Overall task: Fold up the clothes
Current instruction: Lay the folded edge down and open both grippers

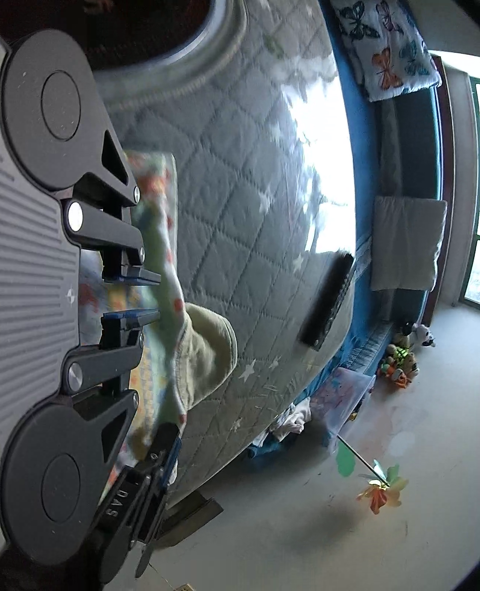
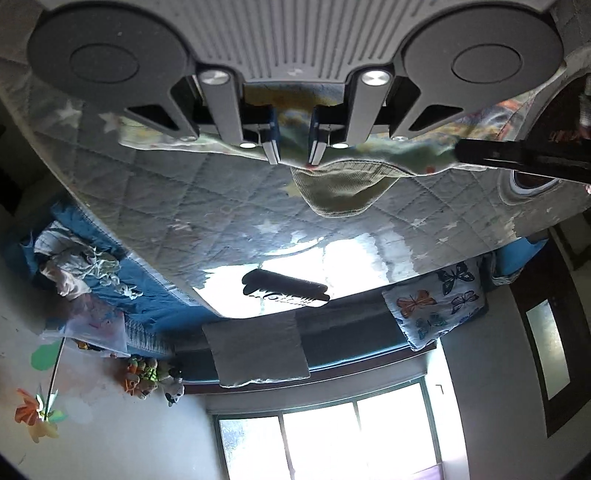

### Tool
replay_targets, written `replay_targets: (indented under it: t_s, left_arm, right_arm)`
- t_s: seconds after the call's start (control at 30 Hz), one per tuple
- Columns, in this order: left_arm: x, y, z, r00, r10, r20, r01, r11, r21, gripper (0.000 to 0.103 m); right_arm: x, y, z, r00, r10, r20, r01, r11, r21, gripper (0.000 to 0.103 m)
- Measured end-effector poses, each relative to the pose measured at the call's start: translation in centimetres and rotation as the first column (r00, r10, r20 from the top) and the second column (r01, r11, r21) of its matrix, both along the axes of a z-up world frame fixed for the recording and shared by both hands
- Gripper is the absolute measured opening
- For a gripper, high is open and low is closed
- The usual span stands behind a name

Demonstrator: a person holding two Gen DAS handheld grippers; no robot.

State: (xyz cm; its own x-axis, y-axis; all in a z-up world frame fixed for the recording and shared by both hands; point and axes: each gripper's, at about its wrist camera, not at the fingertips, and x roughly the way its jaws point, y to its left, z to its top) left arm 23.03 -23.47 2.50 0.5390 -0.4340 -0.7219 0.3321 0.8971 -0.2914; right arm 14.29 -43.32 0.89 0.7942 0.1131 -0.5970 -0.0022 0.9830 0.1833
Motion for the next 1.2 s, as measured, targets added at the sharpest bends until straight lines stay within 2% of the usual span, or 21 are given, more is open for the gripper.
replay_targets:
  t_s: [0.27,0.5,0.57,0.7,0.8,1.13,1.2]
  left_arm:
    - [0.4,-0.8,-0.6,1.000,-0.006,-0.002,0.006,1.000,0.006,0.015]
    - [0.0,-1.0,-0.7,1.000,-0.008,0.005,0.008,1.000,0.015,0.016]
    - [-0.8,-1.0,-0.5,1.000,-0.018,0.015,0.018,1.000,0.023,0.017]
    - [-2.6,-1.0,0.0,0.999,-0.040,0.032,0.038,0.998,0.045,0.017]
    - [-3.9,-0.8,0.0,0.998,-0.053,0.036,0.051,0.997,0.056,0.019]
    - [-7.8,0.0,-0.7,0.997,-0.068,0.045,0.064,0.995,0.074,0.025]
    - [-8.4,0.2,-0.6,0.996,-0.068,0.053,0.065,0.995,0.070,0.029]
  right_arm:
    - [0.7,-0.2,-1.2,1.000,-0.009,-0.027,0.009,1.000,0.005,0.015]
    - [-0.7,0.4,0.0,1.000,0.013,-0.008,-0.013,1.000,-0.004,0.018]
    - [-1.6,1.1,0.3,0.999,0.042,-0.002,-0.042,0.999,-0.004,0.022]
    - [-3.4,2.6,0.8,0.995,0.098,0.009,-0.098,0.995,-0.026,0.026]
    - [-4.5,3.7,0.8,0.991,0.132,0.006,-0.132,0.990,-0.048,0.033]
    - [-8.0,5.9,0.1,0.985,0.173,-0.015,-0.174,0.975,-0.135,0.037]
    - [-8.7,6.0,0.1,0.985,0.173,-0.008,-0.172,0.974,-0.147,0.038]
